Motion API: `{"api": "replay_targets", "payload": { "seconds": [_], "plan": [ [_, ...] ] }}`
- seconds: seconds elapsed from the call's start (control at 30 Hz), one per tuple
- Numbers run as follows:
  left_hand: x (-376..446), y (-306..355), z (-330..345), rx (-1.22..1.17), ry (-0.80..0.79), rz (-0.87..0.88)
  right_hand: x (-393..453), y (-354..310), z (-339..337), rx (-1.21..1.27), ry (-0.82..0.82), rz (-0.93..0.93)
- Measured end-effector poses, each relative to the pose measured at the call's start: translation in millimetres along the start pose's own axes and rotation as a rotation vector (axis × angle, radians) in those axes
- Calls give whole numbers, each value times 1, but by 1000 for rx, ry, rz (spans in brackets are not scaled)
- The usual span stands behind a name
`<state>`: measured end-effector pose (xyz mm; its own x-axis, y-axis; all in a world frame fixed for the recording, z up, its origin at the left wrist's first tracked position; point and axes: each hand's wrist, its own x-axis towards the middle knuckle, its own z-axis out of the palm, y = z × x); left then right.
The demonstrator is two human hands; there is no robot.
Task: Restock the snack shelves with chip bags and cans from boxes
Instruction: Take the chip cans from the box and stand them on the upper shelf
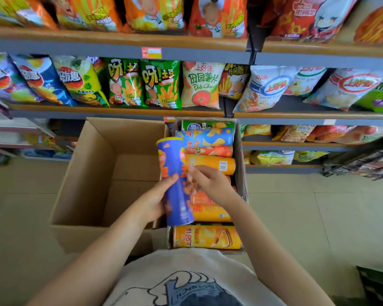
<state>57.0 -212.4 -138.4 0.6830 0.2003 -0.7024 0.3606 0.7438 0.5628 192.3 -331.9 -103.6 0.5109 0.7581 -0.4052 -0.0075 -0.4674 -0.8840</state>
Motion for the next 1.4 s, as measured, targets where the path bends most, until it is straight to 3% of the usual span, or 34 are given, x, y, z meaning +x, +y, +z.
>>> {"api": "replay_targets", "payload": {
  "seconds": [0.07, 0.13, 0.2, 0.27, 0.37, 0.53, 0.73, 0.83, 1.0, 1.1, 1.4],
  "plan": [
    [3, 6, -7, -107, 137, 3, 24, -7, -4, -198, 120, -34],
    [6, 9, -19, -89, 215, 21, 59, -1, -14, -426, 321, -64],
    [6, 11, -28, -62, 258, 42, 97, 7, -28, -677, 422, -39],
    [1, 14, -33, -79, 281, 48, 130, 13, -37, -978, 335, 66],
    [-9, 17, -42, -98, 302, 38, 158, 21, -33, -1189, 169, 207],
    [-19, 23, -66, -91, 371, 28, 167, 31, -23, -1376, 181, 173],
    [-24, 44, -77, -115, 330, 56, 142, 38, -25, -1093, 143, 175],
    [-25, 61, -76, -111, 270, 88, 115, 14, -16, -677, 215, 140],
    [-43, 124, -67, -1, 131, 240, 81, -87, 12, -25, 172, -15],
    [-72, 189, -54, 52, 81, 410, 58, -174, 27, 211, 160, -183],
    [-188, 434, -14, 310, 93, 1216, 46, -428, 39, 225, 431, -837]
  ]
}}
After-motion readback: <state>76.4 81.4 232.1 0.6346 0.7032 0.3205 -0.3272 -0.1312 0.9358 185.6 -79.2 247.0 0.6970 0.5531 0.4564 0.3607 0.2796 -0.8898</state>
